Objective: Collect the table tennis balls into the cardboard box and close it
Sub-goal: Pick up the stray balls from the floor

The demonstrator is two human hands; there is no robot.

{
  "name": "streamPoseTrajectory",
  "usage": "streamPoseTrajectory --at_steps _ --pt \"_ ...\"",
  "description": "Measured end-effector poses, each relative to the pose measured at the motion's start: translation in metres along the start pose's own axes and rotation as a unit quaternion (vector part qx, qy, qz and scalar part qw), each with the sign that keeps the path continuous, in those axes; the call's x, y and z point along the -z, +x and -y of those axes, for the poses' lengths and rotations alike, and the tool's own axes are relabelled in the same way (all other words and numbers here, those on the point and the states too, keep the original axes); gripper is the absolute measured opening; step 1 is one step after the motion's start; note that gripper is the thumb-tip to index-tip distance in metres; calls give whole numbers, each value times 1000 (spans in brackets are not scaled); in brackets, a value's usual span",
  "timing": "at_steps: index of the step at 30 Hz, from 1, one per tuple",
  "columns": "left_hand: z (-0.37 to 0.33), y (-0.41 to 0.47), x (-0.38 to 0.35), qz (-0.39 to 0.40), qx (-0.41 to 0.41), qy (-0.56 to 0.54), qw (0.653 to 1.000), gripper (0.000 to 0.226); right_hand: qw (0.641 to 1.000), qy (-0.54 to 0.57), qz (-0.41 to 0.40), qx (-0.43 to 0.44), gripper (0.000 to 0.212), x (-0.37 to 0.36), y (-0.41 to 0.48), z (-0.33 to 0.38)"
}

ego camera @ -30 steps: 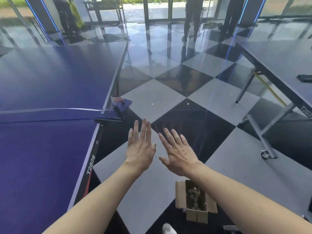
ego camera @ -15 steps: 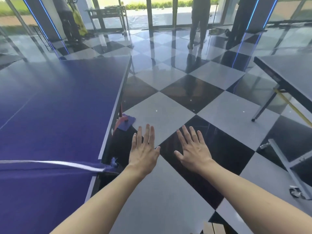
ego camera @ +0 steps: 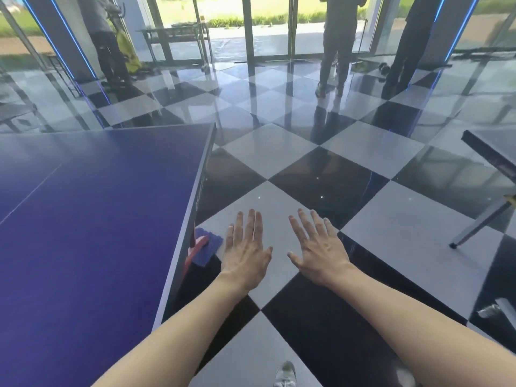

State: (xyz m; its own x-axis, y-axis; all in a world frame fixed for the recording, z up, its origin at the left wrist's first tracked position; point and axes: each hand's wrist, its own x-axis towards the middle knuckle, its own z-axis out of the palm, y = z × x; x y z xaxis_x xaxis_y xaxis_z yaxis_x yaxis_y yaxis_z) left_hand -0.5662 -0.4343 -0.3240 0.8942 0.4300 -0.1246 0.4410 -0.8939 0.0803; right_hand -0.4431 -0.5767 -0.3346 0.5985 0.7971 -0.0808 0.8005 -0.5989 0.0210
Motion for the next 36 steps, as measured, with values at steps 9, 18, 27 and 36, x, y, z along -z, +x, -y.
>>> streamPoseTrajectory --at_steps 9,18,27,36 --pt "61 223 34 -17 42 9 999 80 999 9 -3 46 81 36 237 -48" --pt "117 457 46 -23 127 12 992 81 993 24 8 113 81 34 509 -112" --pt "197 650 85 -22 216 23 976 79 978 42 32 203 80 58 752 -137" --pt "306 854 88 -29 284 13 958 79 957 25 23 287 81 48 1000 -106"
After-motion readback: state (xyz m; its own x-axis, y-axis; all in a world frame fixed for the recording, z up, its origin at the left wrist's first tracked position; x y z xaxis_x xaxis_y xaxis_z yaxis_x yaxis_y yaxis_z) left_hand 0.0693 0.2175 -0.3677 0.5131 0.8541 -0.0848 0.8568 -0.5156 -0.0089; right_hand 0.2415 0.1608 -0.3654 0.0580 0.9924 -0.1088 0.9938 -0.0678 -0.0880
